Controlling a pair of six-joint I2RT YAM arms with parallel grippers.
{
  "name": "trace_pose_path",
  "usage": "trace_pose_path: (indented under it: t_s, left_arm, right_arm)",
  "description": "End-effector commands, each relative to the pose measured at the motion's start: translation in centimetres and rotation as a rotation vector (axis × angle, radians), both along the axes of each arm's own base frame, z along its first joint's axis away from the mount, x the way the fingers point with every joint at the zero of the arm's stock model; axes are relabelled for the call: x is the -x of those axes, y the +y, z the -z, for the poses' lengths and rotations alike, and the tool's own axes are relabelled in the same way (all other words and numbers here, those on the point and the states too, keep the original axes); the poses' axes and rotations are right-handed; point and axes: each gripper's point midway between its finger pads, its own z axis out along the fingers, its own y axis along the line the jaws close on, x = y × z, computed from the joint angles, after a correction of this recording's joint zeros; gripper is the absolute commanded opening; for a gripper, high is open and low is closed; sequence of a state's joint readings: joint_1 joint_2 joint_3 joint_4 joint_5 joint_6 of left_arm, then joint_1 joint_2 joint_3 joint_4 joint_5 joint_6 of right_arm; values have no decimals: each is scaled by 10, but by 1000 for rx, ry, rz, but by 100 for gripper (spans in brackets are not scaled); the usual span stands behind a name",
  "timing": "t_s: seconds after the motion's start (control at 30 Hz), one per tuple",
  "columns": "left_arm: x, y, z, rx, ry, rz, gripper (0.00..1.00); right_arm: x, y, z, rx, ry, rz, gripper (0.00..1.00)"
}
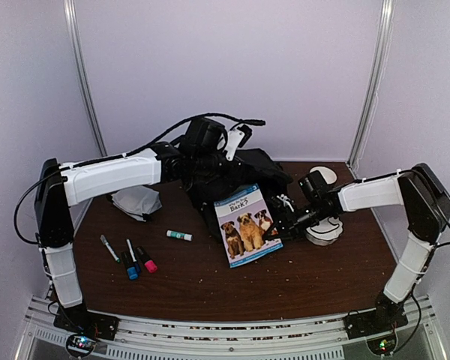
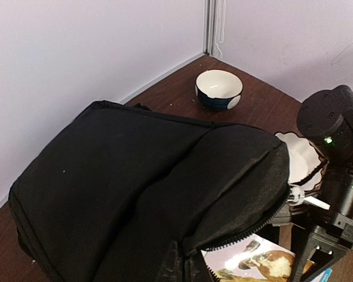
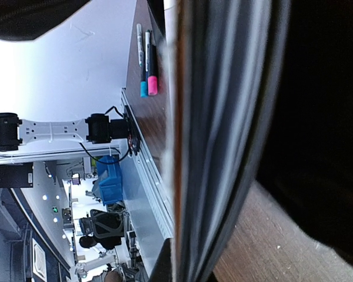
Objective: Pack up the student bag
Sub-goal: Place the book in the largest pocket of the bag.
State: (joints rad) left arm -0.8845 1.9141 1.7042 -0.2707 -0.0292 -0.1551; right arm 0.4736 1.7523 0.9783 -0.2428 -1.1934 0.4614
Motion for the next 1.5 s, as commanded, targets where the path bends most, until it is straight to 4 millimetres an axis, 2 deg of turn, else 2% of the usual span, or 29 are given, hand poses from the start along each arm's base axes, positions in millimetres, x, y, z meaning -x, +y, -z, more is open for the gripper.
trace_pose_path:
  t_s: [0.0, 0.27, 0.43, 0.63, 0.83, 0.87, 0.97, 1.0, 1.27, 1.47]
  left_arm:
    - [16, -5, -108, 227, -199, 30, 0]
    - [21, -5, -108, 225, -208, 34, 0]
    - [22, -7, -108, 223, -211, 40, 0]
    - [24, -9, -109, 220, -215, 47, 0]
    - [26, -10, -107, 213, -214, 48, 0]
    - [25, -10, -106, 211, -214, 48, 0]
    - [25, -10, -104, 205, -214, 47, 0]
    - [25, -10, -104, 203, -214, 46, 0]
    - [21, -7, -100, 185, -222, 25, 0]
    - [20, -2, -99, 175, -233, 7, 0]
  right_arm:
    - [-31, 4, -5, -55, 2, 100, 0]
    - [-46, -4, 16, 45, 19, 155, 0]
    - [-54, -9, 31, 157, 13, 130, 0]
    - [-64, -9, 38, 189, 37, 146, 0]
    - [-74, -13, 43, 202, 28, 155, 6]
    - [-78, -15, 45, 210, 32, 158, 10]
    - [-81, -16, 45, 209, 44, 163, 30]
    - [-81, -16, 41, 202, 36, 162, 33]
    - [-76, -22, 9, 187, -56, 184, 52]
    - [-64, -39, -1, 276, -149, 161, 60]
